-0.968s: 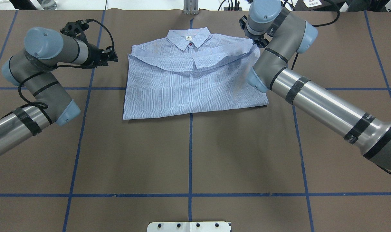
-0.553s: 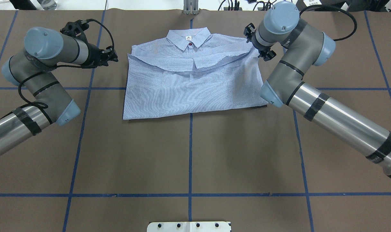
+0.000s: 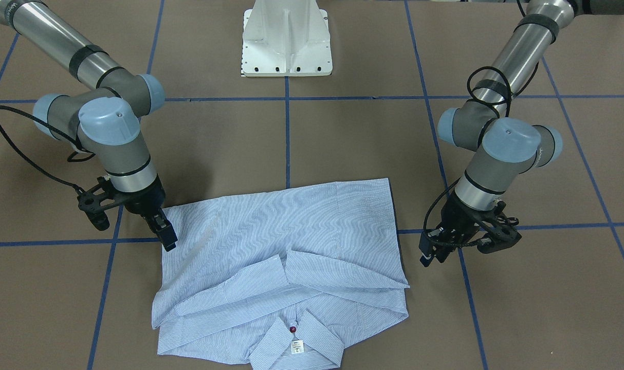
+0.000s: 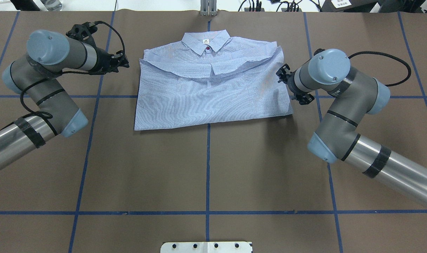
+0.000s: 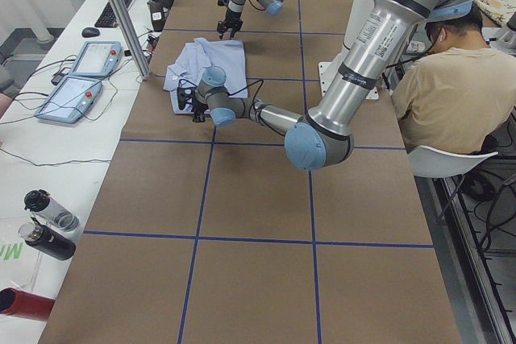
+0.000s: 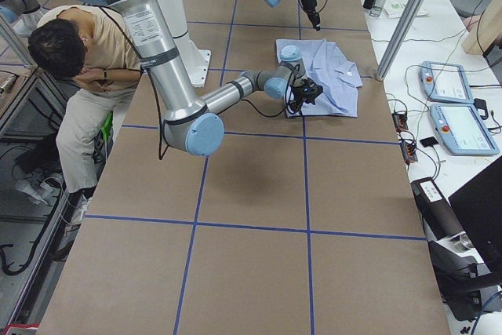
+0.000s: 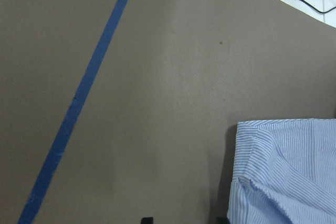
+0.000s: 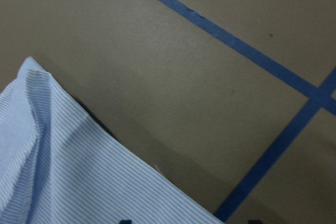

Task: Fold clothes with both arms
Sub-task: 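Lower the right gripper to the middle of the side edge and grasp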

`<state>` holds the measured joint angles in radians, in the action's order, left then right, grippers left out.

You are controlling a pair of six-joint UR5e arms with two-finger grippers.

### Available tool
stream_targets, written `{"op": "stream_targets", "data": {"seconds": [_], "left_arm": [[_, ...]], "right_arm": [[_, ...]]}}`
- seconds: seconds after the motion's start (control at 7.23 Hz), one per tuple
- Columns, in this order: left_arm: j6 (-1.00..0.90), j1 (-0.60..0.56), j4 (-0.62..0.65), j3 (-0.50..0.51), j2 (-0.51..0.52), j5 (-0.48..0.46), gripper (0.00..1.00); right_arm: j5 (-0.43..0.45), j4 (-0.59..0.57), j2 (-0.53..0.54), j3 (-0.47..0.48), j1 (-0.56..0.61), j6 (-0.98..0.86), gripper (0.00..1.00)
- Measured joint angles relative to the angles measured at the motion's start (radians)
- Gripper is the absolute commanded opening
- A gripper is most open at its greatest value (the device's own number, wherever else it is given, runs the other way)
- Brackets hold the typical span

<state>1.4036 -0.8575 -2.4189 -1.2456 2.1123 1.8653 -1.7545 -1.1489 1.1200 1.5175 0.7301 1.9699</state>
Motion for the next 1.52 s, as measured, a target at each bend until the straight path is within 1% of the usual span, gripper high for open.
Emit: {"op": "stream_targets", "data": {"seconds": [0.14,0.41,0.83,1.11,1.24,1.52], "left_arm": [[0.000,0.000,0.000,0.000,0.000,0.000,0.50],[0.001,0.000,0.001,0.000,0.000,-0.001,0.50],[0.000,0.000,0.000,0.001,0.000,-0.002,0.50],[0.001,0.000,0.000,0.002,0.000,-0.002,0.50],[0.000,0.000,0.000,0.002,0.000,-0.002,0.50],[0.000,0.000,0.001,0.002,0.000,-0.002,0.50]], "right_arm": [[0.011,0.001,0.029,0.025,-0.023,0.017,0.79],[0.039,0.003,0.046,0.038,-0.056,0.047,0.79],[0.045,0.007,0.067,0.054,-0.067,0.055,0.79],[0.046,0.007,0.099,0.094,-0.080,0.057,0.74],[0.047,0.008,0.105,0.099,-0.089,0.060,0.69],[0.048,0.007,0.103,0.095,-0.099,0.063,0.45]]}}
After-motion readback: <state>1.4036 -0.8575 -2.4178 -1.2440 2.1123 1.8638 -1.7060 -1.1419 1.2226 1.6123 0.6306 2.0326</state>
